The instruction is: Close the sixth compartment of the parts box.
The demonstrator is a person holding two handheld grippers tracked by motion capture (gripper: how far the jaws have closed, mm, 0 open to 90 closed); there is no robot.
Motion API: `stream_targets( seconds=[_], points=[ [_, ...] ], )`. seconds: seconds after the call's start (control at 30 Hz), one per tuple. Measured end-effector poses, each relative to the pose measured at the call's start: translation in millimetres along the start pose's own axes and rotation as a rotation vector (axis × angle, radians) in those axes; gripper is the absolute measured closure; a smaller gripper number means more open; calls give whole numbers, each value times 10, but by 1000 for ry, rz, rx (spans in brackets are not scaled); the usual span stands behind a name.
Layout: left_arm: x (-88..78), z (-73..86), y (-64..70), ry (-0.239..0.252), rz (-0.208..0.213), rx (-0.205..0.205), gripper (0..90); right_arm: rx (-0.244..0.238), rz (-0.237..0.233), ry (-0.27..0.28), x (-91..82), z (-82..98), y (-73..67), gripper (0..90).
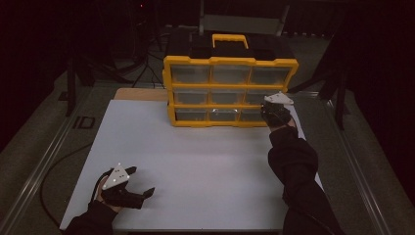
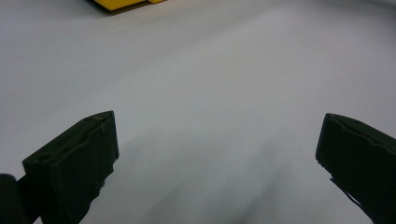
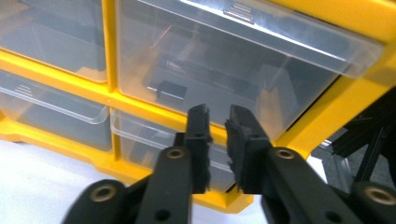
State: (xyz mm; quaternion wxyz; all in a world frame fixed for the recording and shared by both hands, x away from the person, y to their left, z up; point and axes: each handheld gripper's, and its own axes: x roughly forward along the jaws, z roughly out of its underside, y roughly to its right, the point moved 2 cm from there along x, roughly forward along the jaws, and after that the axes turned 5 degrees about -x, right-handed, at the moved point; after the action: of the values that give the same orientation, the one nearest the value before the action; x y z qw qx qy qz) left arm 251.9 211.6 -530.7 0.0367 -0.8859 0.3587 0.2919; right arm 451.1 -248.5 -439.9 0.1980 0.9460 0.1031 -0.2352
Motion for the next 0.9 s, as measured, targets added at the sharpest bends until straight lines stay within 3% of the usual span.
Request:
stream_targets(
  seconds=[0.4, 0.47, 0.67, 0.9],
  points=[
    [0, -1, 0, 0, -2, 1, 0, 33, -35, 40, -133, -9, -52, 513],
    [-1, -1, 2, 0, -2, 1, 0, 33, -37, 40, -138, -10, -55, 501],
    [-1, 0, 1, 0, -1, 1, 0, 70, -58, 25, -145, -6, -56, 320],
    [-3, -2, 2, 1, -2, 1, 0, 93, -56, 22, -145, 1, -65, 218]
  ],
)
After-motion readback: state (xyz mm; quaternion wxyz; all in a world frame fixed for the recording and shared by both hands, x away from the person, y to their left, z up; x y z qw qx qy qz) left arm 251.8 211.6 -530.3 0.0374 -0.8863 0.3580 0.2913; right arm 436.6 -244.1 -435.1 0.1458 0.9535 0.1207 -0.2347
